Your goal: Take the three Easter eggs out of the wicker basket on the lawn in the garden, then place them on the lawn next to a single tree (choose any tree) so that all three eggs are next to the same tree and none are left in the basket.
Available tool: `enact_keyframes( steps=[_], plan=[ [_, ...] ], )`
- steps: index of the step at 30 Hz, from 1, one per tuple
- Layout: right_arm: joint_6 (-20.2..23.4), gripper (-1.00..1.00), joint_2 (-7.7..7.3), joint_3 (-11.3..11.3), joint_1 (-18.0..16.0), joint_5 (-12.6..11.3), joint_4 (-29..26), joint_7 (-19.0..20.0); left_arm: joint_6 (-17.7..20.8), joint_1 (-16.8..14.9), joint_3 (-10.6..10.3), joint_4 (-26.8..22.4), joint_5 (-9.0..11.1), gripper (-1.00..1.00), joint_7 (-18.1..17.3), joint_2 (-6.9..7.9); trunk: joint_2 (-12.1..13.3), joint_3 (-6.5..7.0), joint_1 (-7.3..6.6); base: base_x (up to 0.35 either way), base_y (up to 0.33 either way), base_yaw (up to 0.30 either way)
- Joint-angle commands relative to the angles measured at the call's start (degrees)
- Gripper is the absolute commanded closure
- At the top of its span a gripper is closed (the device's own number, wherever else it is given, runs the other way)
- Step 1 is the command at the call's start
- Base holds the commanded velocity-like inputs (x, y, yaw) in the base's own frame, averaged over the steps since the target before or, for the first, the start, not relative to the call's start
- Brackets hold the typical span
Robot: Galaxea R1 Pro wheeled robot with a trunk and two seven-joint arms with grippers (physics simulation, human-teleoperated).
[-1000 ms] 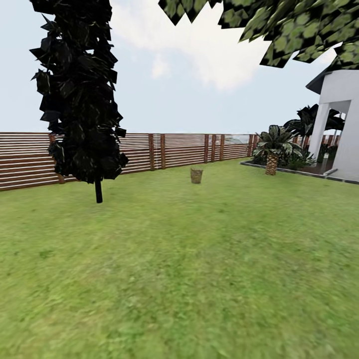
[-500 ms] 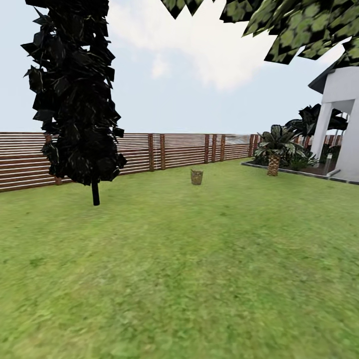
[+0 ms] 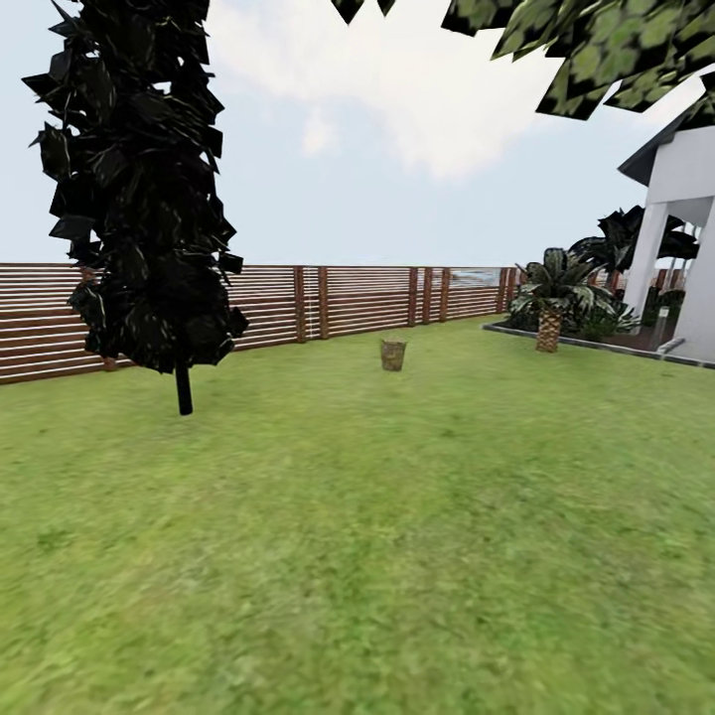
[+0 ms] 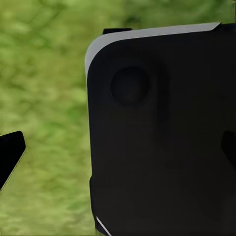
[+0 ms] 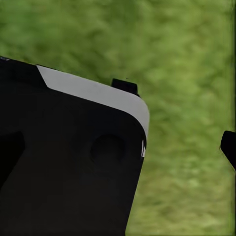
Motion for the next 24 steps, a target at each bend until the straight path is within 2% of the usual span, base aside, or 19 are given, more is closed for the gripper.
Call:
enact_keyframes(
  steps=[1,24],
  plan=[
    [-0.39,-1.0,0.0,0.22,-0.14,0.17,0.25,0.01,-0.05,0.04,-0.11,-0.1,-0.07,-1.0,0.04,0.01,-0.03,-0.05,0.04,0.334,0.0,0.0],
    [-0.38,-1.0,-0.02,0.13,-0.13,0.02,0.25,0.01,-0.02,0.04,-0.11,-0.1,-0.09,-1.0,0.04,0.01,-0.03,-0.05,0.04,0.334,0.0,0.0]
  ],
)
